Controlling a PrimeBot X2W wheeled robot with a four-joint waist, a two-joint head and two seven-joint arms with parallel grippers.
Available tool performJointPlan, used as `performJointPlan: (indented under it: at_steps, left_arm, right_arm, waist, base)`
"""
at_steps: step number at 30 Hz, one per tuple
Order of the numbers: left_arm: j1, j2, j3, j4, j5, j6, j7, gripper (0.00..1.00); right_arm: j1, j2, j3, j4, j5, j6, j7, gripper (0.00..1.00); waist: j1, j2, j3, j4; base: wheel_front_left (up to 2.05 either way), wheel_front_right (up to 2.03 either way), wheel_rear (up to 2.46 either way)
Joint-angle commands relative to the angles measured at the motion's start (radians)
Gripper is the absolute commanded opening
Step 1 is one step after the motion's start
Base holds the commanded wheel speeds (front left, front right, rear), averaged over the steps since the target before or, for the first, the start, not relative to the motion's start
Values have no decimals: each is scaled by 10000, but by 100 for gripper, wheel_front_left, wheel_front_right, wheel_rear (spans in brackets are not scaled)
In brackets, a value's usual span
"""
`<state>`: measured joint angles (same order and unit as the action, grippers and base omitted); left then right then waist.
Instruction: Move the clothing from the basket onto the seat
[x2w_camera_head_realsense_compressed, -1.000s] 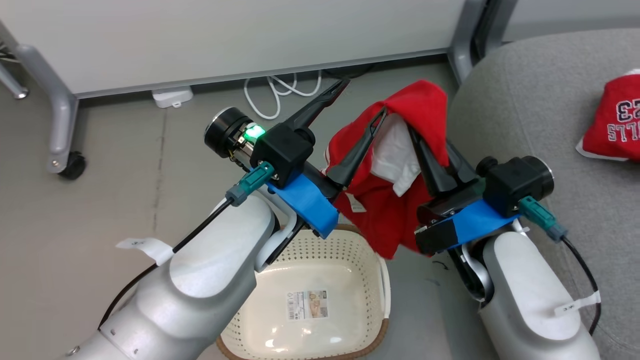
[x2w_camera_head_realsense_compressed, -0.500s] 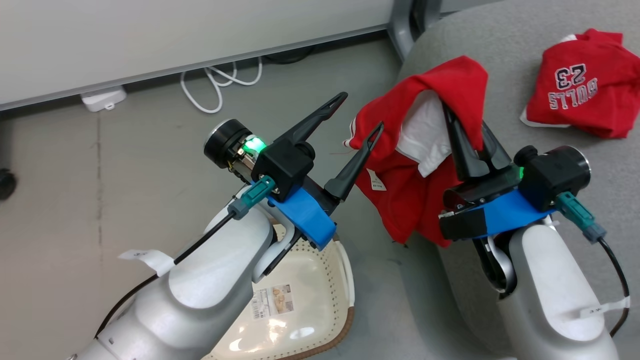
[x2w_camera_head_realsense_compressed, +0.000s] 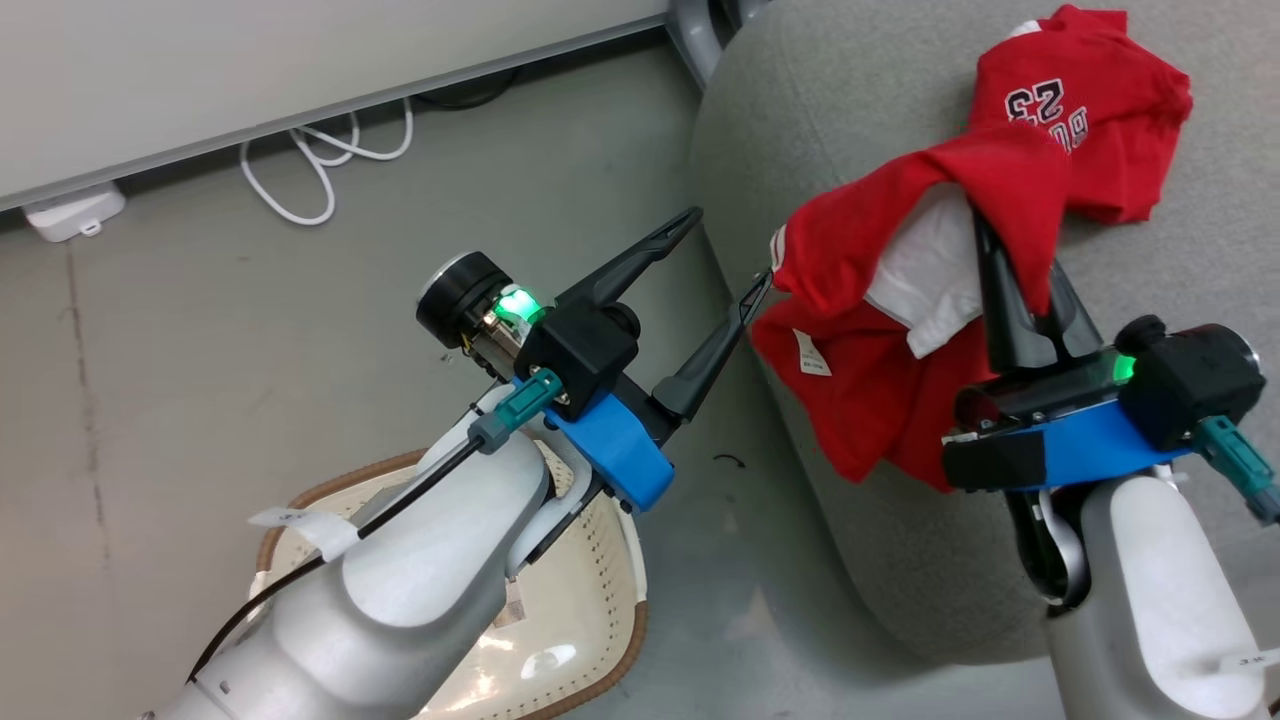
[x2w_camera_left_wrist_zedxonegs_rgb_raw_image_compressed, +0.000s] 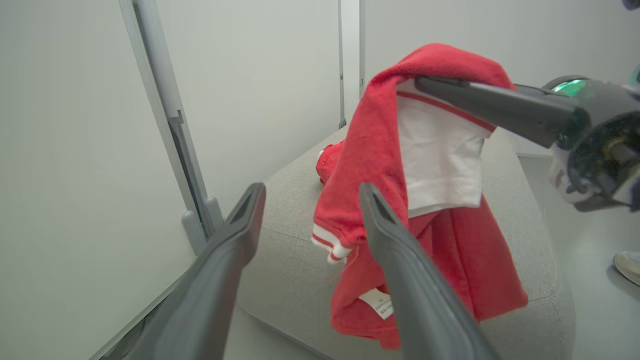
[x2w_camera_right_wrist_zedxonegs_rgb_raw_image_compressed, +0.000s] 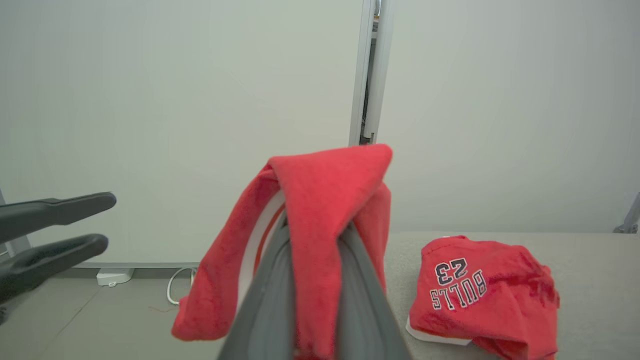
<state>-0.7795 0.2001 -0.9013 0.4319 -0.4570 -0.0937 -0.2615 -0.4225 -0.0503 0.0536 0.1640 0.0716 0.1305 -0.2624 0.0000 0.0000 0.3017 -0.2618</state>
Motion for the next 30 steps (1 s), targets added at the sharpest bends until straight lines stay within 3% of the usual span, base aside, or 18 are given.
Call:
performJointPlan:
  at_steps: [1, 16, 23, 30]
  left_arm:
    - [77, 61, -33, 36, 22, -18, -20, 100]
    - [47, 69, -224, 159, -62, -30, -17, 100]
    - [-118, 223, 74, 7, -133, 106, -35, 100]
    - [-468, 524, 317, -351, 55, 200, -42, 100]
  right_arm:
    - [139, 1, -152, -147, -28, 5, -37, 0]
    - [250, -1, -581, -658, 68, 5, -37, 0]
    - [-994, -36, -941, -1034, -415, 3, -37, 0]
    - [-3142, -857, -2015, -1246, -679, 3, -37, 0]
  waist:
    - [0, 0, 101, -209]
    - [0, 0, 278, -505]
    - [0, 0, 752, -298]
    - [0, 0, 1819, 35]
  base:
    - [0, 0, 0]
    - [0, 0, 0]
    - [0, 0, 0]
    - [0, 0, 0]
